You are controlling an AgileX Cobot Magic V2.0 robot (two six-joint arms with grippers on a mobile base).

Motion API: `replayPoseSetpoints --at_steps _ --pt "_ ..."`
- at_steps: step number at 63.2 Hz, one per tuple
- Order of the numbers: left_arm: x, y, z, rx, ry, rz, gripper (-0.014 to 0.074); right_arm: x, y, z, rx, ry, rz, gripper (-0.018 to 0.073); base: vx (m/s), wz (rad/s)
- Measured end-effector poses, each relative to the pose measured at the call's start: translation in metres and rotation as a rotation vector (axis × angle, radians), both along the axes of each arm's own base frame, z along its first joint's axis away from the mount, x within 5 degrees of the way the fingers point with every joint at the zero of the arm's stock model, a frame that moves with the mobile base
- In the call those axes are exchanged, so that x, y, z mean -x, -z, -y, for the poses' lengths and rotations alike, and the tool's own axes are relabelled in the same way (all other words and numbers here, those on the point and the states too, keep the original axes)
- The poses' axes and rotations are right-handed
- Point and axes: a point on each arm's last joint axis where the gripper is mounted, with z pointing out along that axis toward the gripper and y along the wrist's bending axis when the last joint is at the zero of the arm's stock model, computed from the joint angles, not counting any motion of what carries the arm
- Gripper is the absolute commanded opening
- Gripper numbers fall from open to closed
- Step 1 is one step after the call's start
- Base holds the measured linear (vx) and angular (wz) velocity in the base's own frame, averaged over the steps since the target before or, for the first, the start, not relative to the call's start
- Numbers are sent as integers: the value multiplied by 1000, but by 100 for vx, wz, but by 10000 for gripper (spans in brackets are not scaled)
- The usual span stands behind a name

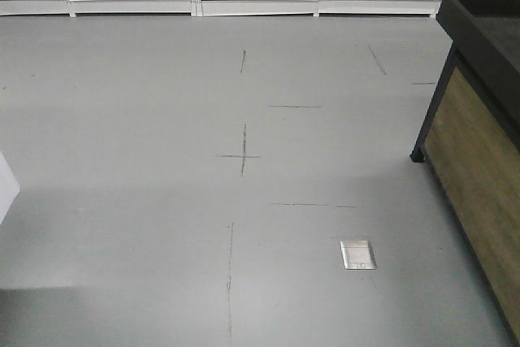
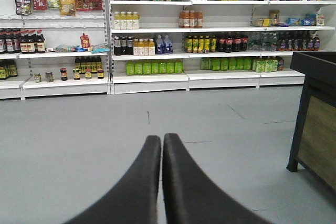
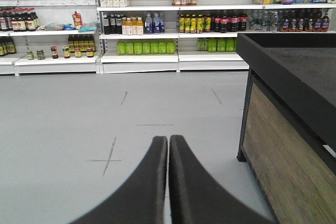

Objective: Pick three apples into basket with both arms
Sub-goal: 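Drive the base forward along the aisle toward the fruit tables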

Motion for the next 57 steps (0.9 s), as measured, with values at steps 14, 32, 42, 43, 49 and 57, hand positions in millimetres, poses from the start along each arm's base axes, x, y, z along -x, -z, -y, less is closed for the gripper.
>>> replayPoseSetpoints --at_steps 14,32,42,43,49,57 --pt "0 0 0 0 0 0 -6 0 0 0 0 0 0 -9 22 -6" --pt "0 0 0 0 0 0 -6 0 0 0 0 0 0 -9 21 -7" --pt "0 0 0 0 0 0 -6 0 0 0 0 0 0 -9 18 -7" --pt "0 0 0 0 0 0 -6 0 0 0 0 0 0 -9 17 -8" --pt "0 0 0 0 0 0 -6 0 0 0 0 0 0 -9 17 -9" --pt "0 0 0 0 0 0 -6 0 0 0 0 0 0 -9 15 -13"
